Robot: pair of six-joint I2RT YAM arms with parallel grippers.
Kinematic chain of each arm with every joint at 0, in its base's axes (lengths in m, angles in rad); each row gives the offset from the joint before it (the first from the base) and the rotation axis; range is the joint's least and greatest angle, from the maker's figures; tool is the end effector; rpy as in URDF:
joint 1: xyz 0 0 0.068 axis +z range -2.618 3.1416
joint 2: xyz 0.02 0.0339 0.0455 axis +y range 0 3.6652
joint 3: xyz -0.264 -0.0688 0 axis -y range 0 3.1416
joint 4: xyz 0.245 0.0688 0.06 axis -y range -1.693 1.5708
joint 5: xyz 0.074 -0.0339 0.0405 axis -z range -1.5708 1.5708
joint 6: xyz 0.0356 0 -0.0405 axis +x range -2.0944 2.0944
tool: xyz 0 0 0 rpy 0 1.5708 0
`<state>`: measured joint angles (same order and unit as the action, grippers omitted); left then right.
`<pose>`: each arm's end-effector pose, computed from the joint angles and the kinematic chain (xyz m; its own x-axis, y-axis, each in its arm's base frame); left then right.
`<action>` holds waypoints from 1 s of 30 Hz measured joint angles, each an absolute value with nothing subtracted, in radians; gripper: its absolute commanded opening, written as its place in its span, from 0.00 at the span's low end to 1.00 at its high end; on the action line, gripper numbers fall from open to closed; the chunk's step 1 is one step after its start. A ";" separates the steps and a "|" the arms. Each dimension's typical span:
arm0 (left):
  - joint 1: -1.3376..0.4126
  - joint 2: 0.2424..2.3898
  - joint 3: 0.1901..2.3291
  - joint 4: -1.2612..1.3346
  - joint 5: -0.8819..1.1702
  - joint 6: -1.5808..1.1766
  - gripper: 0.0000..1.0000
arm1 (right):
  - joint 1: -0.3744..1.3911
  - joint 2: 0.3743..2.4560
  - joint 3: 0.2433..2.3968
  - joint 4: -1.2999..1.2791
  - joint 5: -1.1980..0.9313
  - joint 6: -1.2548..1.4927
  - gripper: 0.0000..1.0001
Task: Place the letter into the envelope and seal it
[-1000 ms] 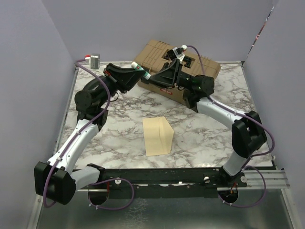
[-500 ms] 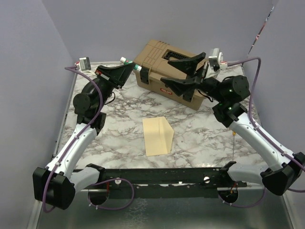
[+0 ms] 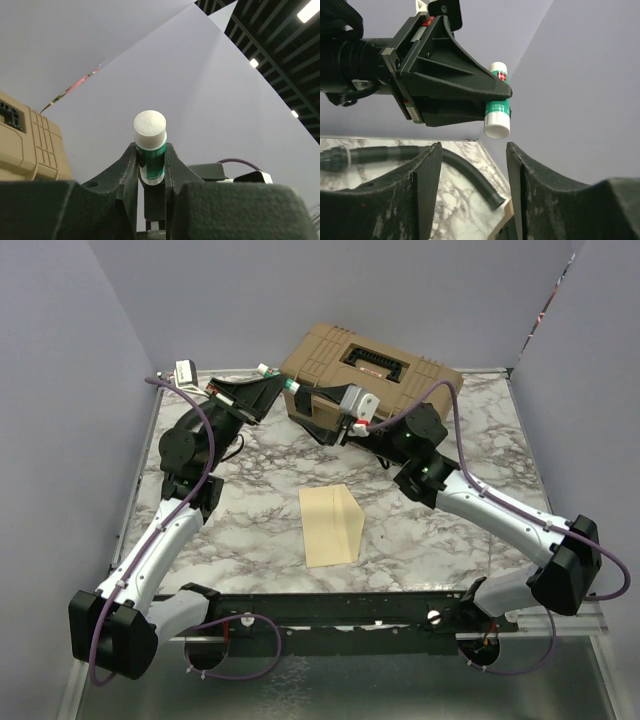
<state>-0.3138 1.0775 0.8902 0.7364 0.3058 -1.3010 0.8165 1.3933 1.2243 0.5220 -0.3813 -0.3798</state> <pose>0.2240 -0.0840 0.4157 -0.3868 -0.8408 -0.3788 0.6220 0.0654 -0.7803 0.2132 0.2462 0.4283 0.5593 0.0927 -0.8238 -0.7625 0.4474 -0.4674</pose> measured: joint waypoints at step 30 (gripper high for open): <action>-0.313 1.056 0.901 0.698 0.313 -1.252 0.00 | 0.852 1.479 1.378 0.473 -0.274 -0.237 0.00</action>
<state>-0.3134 1.0561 0.9009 0.6979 0.3126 -1.2522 0.8516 1.4792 1.3785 0.4728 -0.2737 -0.2375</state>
